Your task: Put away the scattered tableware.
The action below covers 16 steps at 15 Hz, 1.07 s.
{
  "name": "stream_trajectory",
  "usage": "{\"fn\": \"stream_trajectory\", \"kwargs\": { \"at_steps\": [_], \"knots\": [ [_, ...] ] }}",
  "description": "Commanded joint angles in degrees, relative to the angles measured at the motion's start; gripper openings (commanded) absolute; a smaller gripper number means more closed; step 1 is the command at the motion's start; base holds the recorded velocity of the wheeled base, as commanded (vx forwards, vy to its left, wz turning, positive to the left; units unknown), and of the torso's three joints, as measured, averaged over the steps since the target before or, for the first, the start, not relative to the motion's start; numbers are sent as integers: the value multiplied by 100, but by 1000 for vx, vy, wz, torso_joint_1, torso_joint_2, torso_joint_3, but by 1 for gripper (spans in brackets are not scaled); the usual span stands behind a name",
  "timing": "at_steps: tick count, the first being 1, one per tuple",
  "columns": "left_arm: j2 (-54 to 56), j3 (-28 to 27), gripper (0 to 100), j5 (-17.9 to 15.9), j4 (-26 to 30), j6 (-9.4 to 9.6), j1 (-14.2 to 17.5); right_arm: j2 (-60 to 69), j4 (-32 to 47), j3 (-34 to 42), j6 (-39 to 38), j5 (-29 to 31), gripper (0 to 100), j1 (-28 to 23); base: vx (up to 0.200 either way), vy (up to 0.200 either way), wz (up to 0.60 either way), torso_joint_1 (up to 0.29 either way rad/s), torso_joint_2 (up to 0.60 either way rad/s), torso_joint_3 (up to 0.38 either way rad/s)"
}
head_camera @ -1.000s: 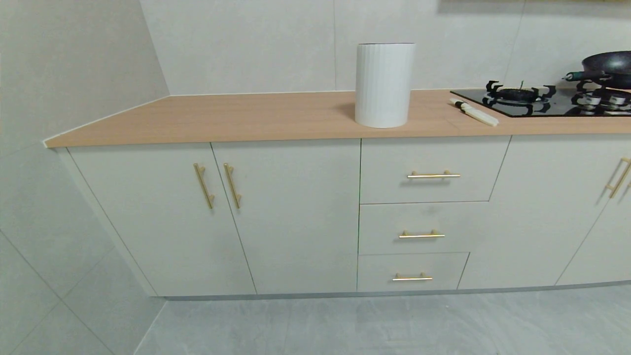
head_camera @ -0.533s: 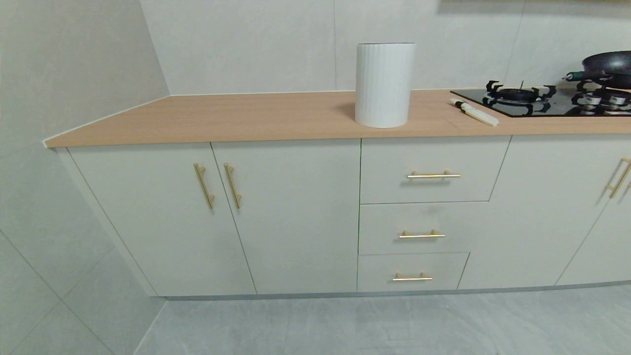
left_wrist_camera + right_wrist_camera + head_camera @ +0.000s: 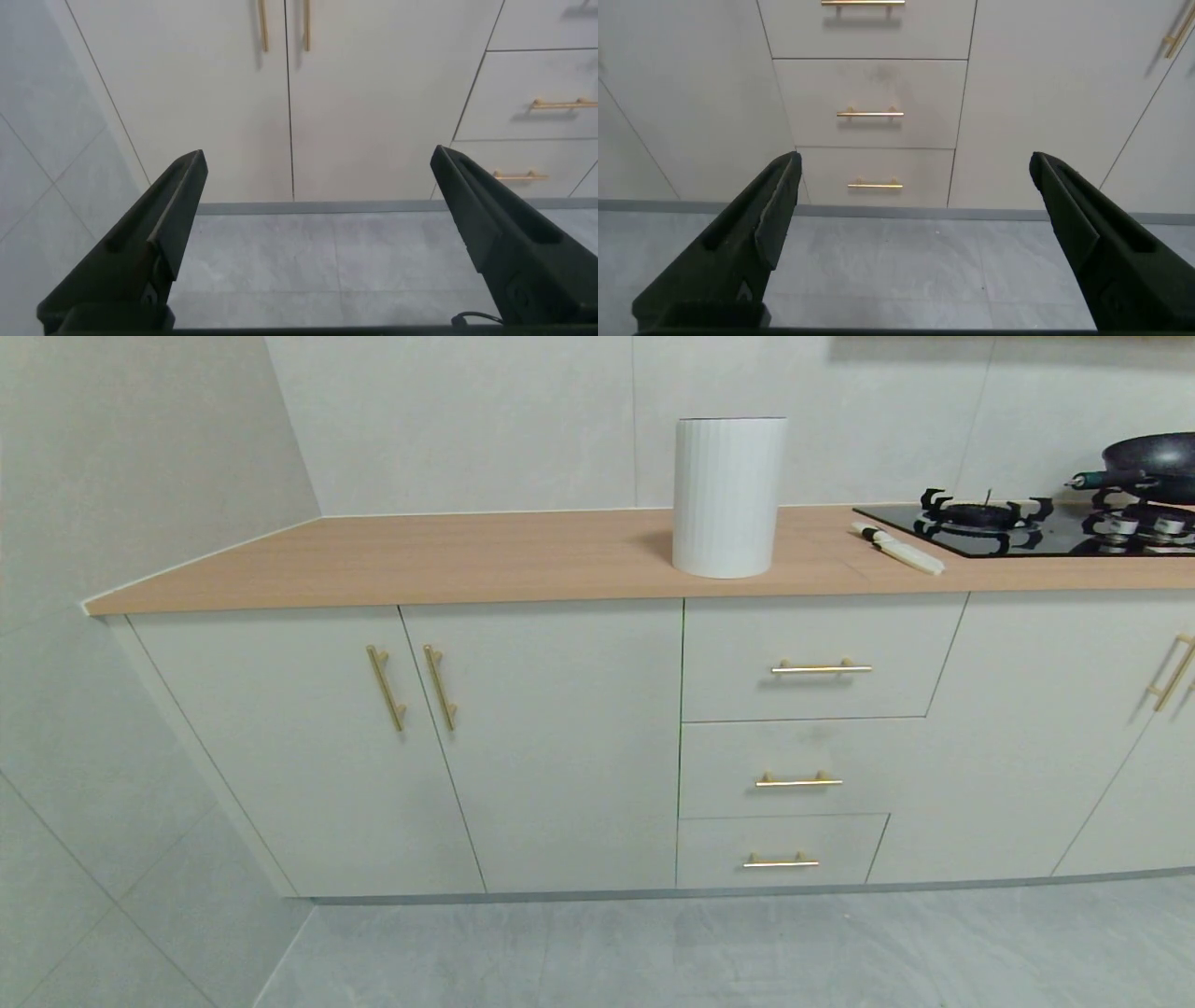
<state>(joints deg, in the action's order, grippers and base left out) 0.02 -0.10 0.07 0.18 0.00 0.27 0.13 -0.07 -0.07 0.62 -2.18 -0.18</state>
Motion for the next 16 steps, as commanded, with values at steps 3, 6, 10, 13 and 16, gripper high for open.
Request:
{"fn": "stream_trajectory", "kwargs": {
  "at_steps": [3, 6, 10, 13, 16],
  "knots": [
    [-2, 1, 100, 1, 8, 0, 0, -13, 25, 7, -18, 16, 100, 1, 0, 0, 0, 0, 0, 0],
    [-2, 1, 100, 10, -1, 0, 0, -22, 25, 7, -9, 16, 100, 1, 67, 0, 0, -1, 1, 4],
    [-2, 1, 100, 1, 8, 0, 0, -22, 25, 7, -9, 16, 100, 1, 200, 0, 0, 1, 4, 2],
    [-2, 1, 100, 1, -1, 0, 8, -22, 25, 7, -9, 7, 100, 1, 200, 0, 0, -1, 1, 2],
    [-2, 1, 100, 1, -1, 0, 0, -22, 25, 7, -9, 7, 100, 1, 200, 0, 0, -1, 4, 1]
  ]
}}
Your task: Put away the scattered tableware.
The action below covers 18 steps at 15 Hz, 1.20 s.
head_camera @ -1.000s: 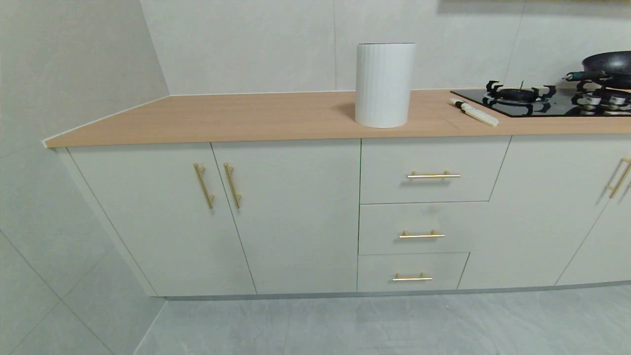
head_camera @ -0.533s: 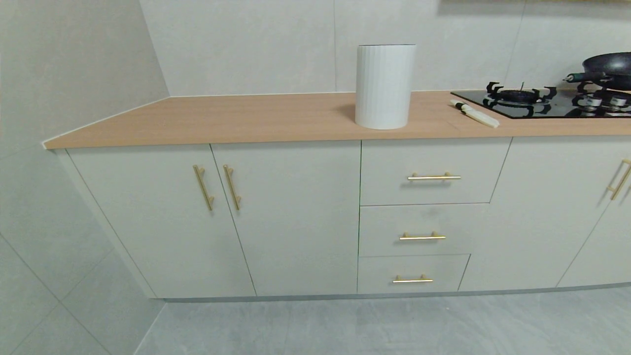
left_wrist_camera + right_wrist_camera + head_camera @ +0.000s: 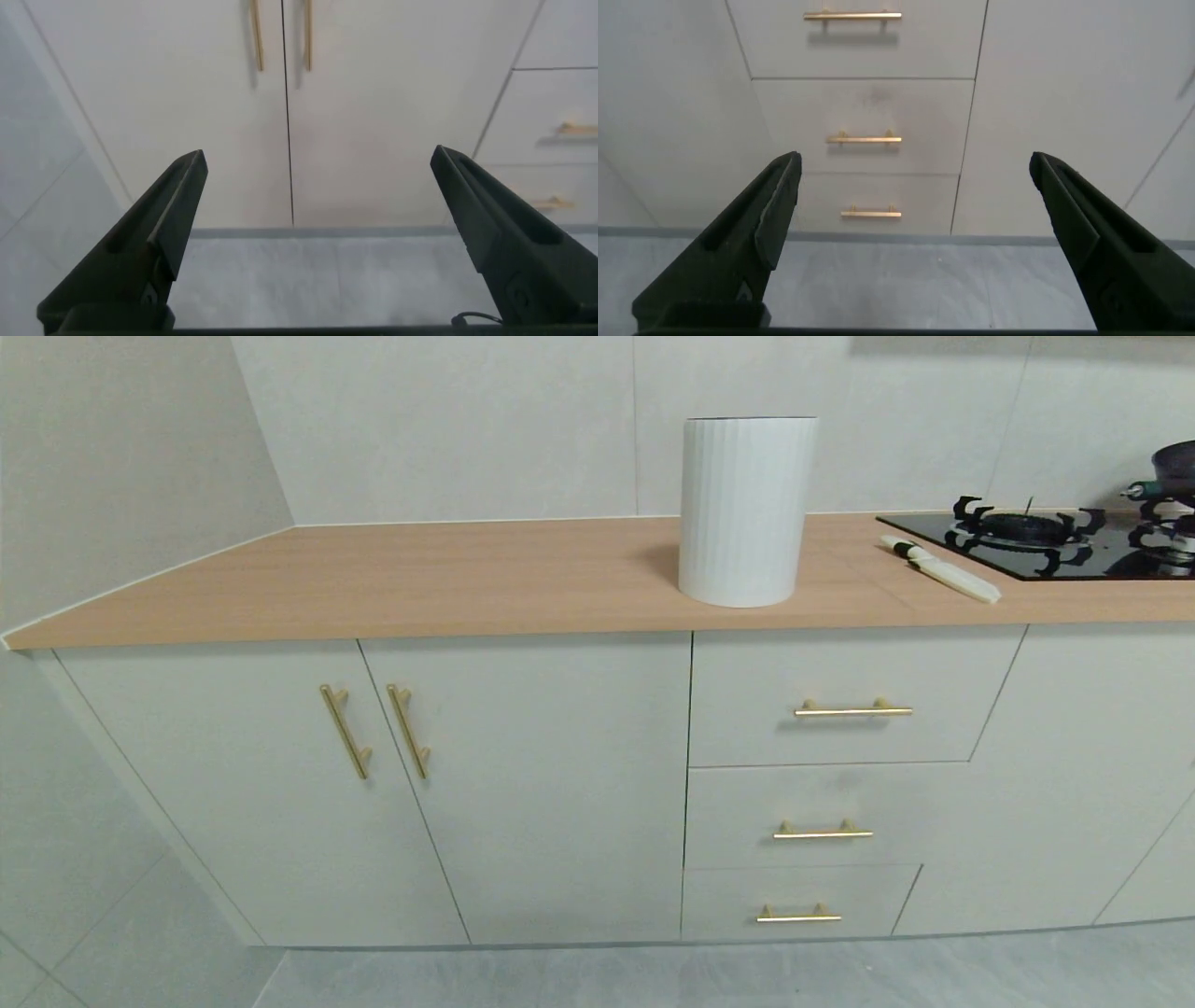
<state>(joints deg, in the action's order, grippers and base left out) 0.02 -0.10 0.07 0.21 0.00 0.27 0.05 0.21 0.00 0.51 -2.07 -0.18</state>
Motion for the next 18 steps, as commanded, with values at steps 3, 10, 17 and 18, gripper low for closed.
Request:
{"fn": "stream_trajectory", "kwargs": {
  "at_steps": [3, 10, 17, 18],
  "knots": [
    [-2, 1, 100, 1, 6, 0, 0, -14, -3, 0, 2, -4, 100, 1, 200, 0, 0, -1, 4, 2],
    [-2, 1, 100, 1, 6, 0, 0, -14, -3, 0, -7, -4, 100, 1, 200, 0, 0, 1, -1, 4],
    [-2, 1, 100, 1, -3, -9, 0, -14, -3, 0, -7, -4, 100, 1, 86, 0, 0, 2, 2, 2],
    [-2, 1, 100, 1, -3, 0, 0, -14, -3, 0, -7, 5, 100, 1, 0, 0, 0, 0, 0, 0]
  ]
}}
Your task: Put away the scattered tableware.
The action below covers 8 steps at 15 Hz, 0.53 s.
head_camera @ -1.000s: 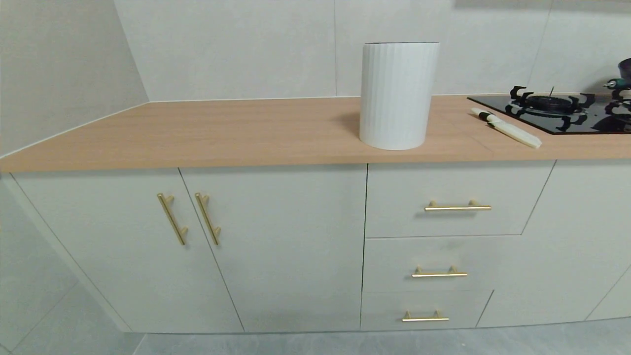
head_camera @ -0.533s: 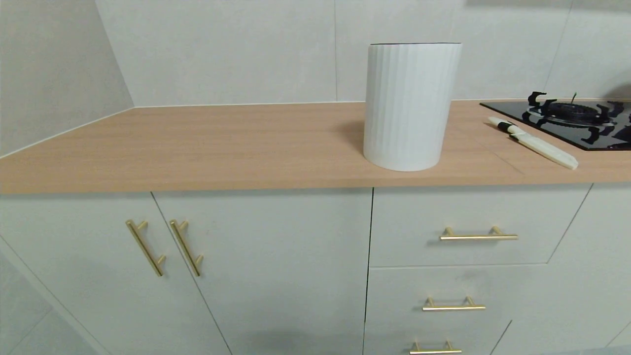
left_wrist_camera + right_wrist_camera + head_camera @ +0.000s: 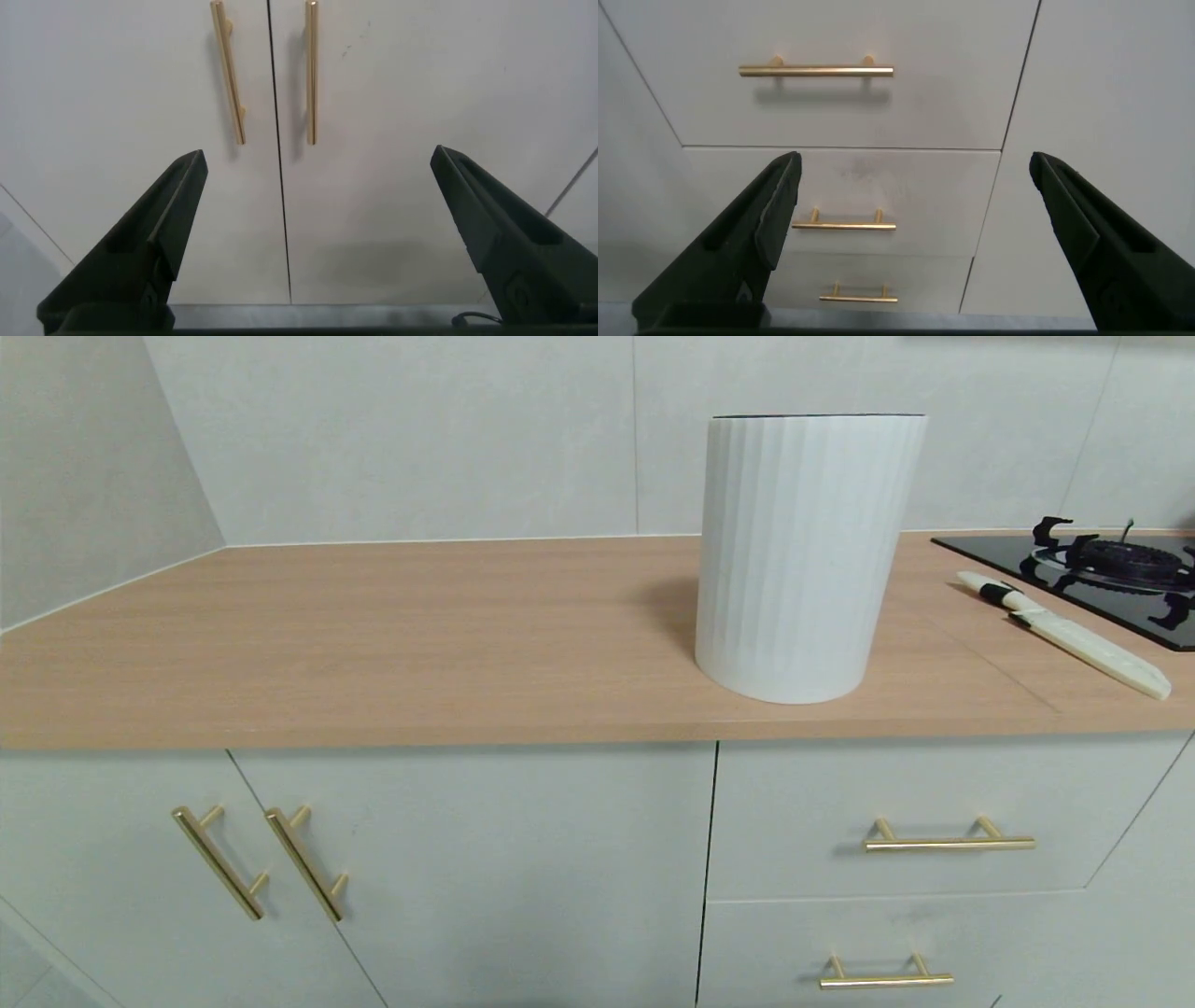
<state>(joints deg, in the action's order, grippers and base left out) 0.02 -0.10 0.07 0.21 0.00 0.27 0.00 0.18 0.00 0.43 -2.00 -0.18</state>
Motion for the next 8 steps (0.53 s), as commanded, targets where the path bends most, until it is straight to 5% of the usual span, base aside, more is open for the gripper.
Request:
{"fn": "stream_trajectory", "kwargs": {
  "at_steps": [1, 4, 8],
  "knots": [
    [-2, 1, 100, 1, -3, 0, 8, -9, -1, 0, 1, -11, 100, 1, 0, 0, 0, 0, 0, 0],
    [-2, 1, 100, 1, -3, 0, 8, -9, -1, 0, 1, -2, 100, 1, 0, 0, 0, 0, 0, 0],
    [-2, 1, 100, 1, -3, 0, 0, -9, -1, 0, 10, -2, 100, 1, 0, -200, 0, 2, 1, 5]
  ]
}}
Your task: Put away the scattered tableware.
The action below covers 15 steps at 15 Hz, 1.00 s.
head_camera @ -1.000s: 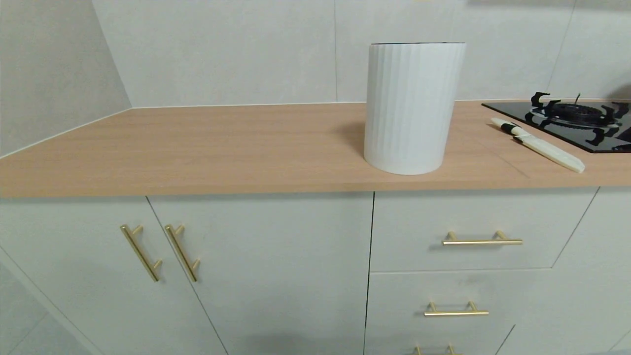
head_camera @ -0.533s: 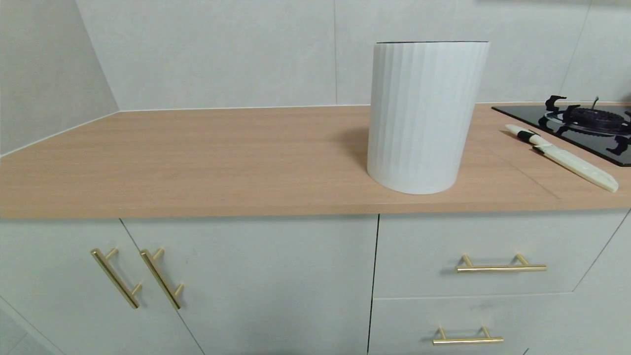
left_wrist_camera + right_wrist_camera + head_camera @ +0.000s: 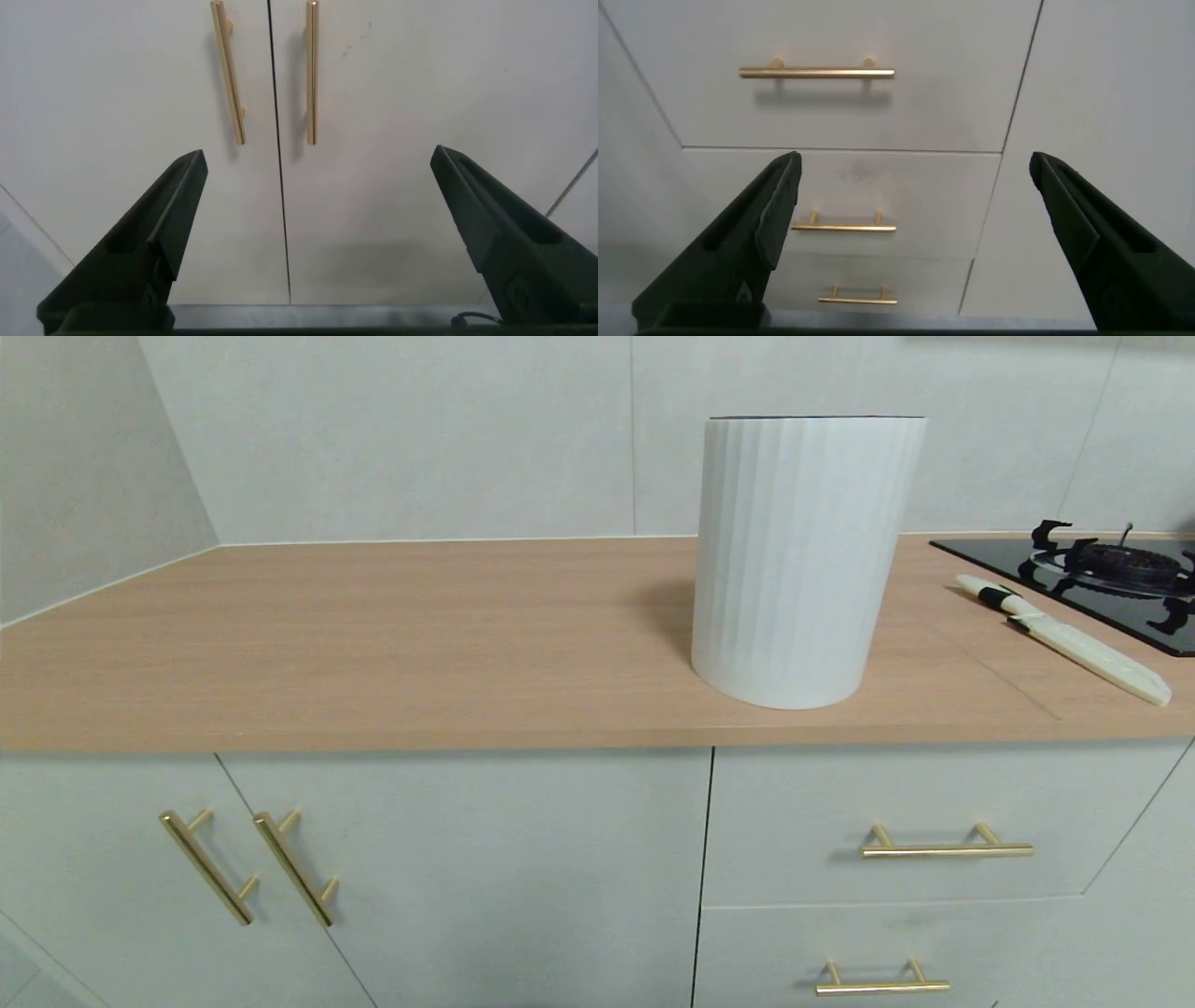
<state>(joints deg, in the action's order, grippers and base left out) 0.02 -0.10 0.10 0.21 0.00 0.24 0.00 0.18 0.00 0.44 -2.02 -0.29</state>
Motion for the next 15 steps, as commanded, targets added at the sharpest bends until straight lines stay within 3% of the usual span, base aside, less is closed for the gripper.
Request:
{"fn": "stream_trajectory", "kwargs": {
  "at_steps": [1, 5, 15],
  "knots": [
    [-2, 1, 100, -1, -3, 0, 11, -9, -1, 0, 0, 0, 100, 12, 0, -200, 0, 12, 2, -2],
    [-2, 1, 100, -1, 6, 0, 11, -9, -1, 0, 0, 0, 100, 12, 0, -200, 0, 1, 2, 0],
    [-2, 1, 100, -1, -3, 0, 2, -9, -1, 0, 9, -9, 100, 12, 0, 0, 0, 0, 0, 0]
  ]
}}
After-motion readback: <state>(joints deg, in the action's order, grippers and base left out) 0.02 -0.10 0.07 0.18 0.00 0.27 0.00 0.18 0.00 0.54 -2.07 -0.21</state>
